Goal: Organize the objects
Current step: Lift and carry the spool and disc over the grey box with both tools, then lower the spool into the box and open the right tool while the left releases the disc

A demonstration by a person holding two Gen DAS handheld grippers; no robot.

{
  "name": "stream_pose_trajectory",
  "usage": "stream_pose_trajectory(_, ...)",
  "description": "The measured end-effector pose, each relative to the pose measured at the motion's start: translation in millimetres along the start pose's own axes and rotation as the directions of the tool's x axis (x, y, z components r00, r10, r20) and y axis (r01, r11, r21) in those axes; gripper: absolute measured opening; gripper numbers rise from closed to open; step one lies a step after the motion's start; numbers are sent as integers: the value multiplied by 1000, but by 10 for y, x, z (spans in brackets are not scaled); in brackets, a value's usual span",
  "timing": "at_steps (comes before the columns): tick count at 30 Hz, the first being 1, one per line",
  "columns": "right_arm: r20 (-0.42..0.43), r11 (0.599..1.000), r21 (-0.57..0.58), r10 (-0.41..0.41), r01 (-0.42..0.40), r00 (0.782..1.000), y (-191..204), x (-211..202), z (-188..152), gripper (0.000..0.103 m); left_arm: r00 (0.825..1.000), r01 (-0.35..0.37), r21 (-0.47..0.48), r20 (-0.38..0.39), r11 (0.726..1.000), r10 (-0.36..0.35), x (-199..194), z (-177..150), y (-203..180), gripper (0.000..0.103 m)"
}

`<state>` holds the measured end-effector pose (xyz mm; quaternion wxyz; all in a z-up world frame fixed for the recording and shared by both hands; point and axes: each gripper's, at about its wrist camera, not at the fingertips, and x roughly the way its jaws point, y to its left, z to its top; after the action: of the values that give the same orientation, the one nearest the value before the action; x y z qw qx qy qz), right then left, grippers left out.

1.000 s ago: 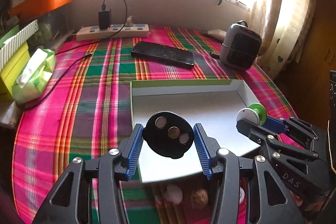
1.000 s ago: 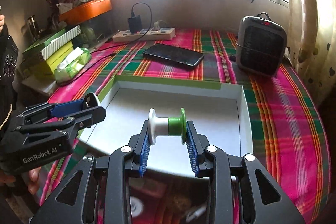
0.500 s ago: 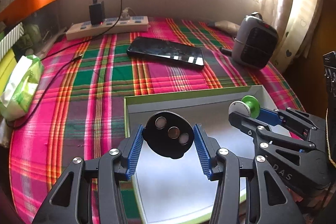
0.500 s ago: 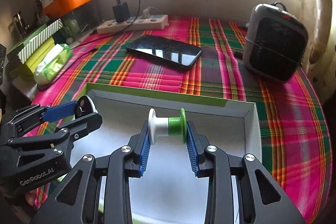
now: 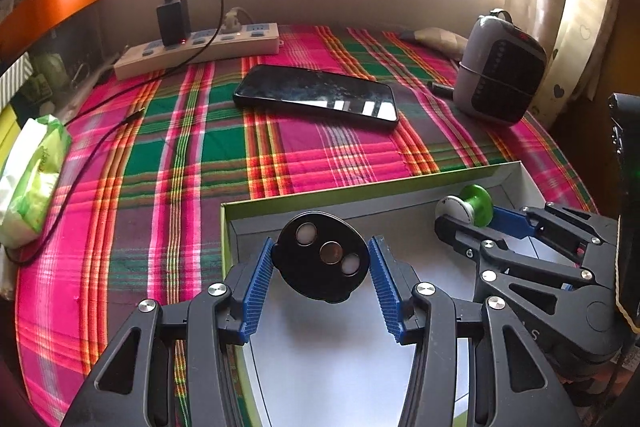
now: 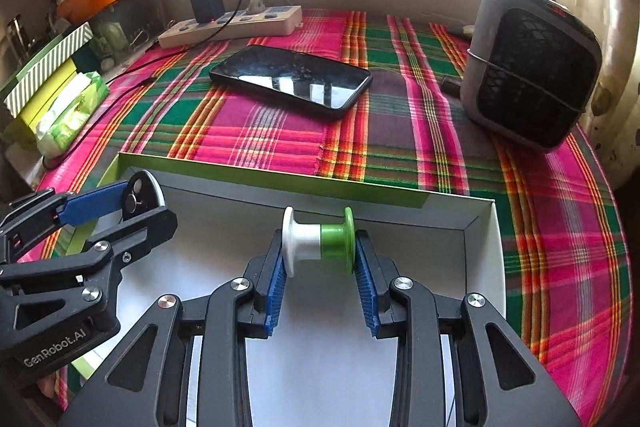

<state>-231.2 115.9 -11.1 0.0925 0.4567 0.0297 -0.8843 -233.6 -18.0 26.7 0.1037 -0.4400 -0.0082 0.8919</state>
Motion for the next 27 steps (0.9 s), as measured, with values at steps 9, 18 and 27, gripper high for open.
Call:
stream_pose_trajectory(9, -4, 1000, -8, -15, 15, 1000, 13, 7, 6, 34, 999, -35, 30, -4, 999, 36, 24, 2, -37, 47)
stream_pose_trajectory(18, -7, 1000, -5, -22, 22, 1000, 9, 12, 2, 40, 998, -59, 54, -6, 997, 59, 36, -7, -57, 47)
stream_pose_trajectory(27, 5, 1000, 8, -26, 26, 1000, -21, -20, -4, 50, 998, -57, 52, -7, 997, 58, 26, -18, -57, 48)
